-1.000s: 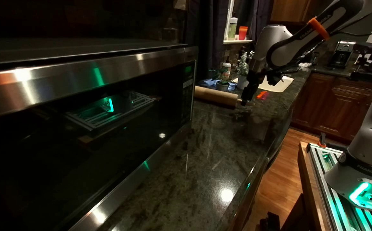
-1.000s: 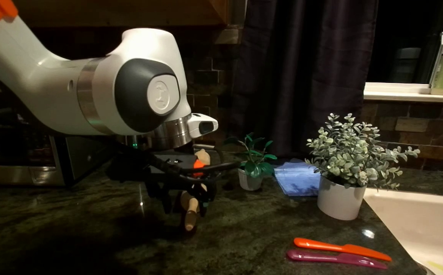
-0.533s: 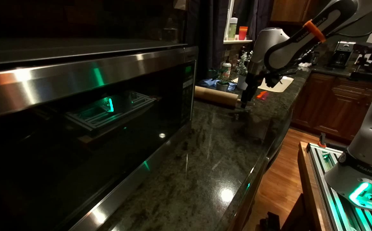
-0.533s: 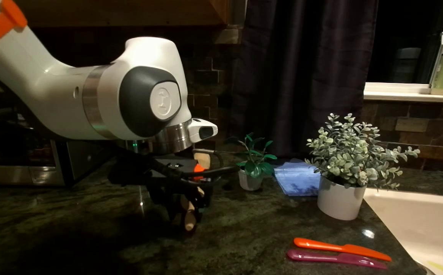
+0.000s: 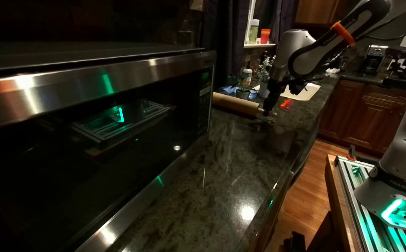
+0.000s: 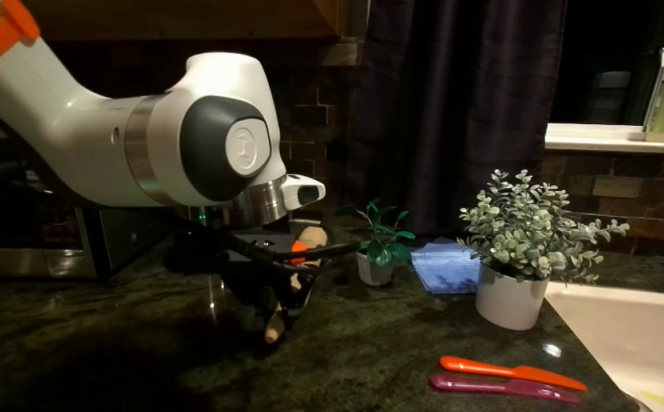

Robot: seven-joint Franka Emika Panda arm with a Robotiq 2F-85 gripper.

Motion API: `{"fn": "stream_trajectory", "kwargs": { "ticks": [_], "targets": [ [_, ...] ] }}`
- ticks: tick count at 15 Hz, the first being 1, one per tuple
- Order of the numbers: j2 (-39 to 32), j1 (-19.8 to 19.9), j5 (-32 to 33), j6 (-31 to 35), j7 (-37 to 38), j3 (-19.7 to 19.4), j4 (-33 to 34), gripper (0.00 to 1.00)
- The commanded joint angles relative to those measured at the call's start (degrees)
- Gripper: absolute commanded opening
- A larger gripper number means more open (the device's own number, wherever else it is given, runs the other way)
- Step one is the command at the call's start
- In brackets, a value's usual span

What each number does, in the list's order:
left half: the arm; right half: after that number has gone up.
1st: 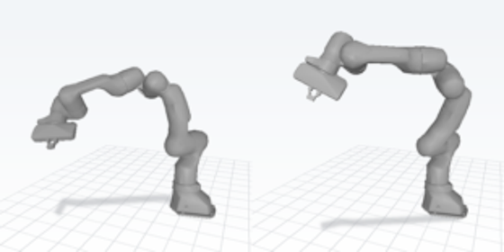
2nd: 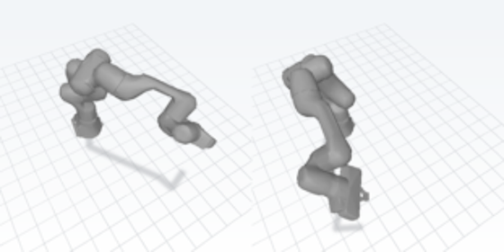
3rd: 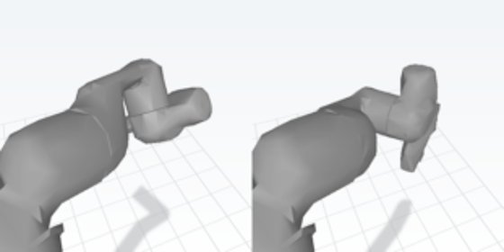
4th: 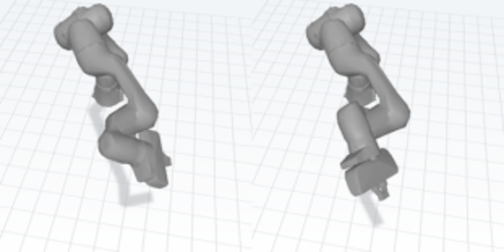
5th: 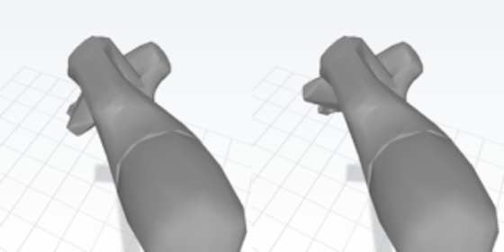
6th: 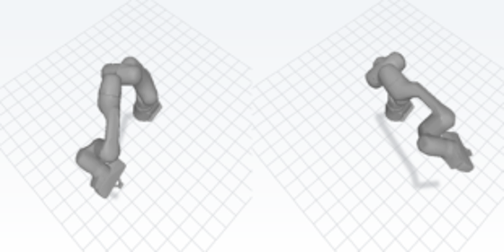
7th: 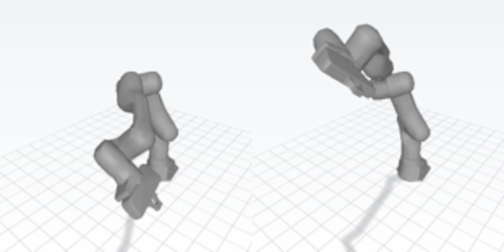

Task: Move the rolling pin left and right, then left and right again

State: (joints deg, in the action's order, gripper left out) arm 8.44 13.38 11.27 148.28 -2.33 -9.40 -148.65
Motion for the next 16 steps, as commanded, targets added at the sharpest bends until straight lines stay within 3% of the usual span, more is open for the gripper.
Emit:
{"fn": "stream_trajectory", "kwargs": {
  "ticks": [1,11,16],
  "targets": [
    [0.24,-0.04,1.58,0.19,1.20,-0.08,-0.05,0.07],
    [2.09,-3.18,0.08,-3.15,0.11,2.23,-0.11,0.07],
    [3.60,-4.69,-1.39,-8.91,1.22,3.29,0.34,0.07]
  ]
}}
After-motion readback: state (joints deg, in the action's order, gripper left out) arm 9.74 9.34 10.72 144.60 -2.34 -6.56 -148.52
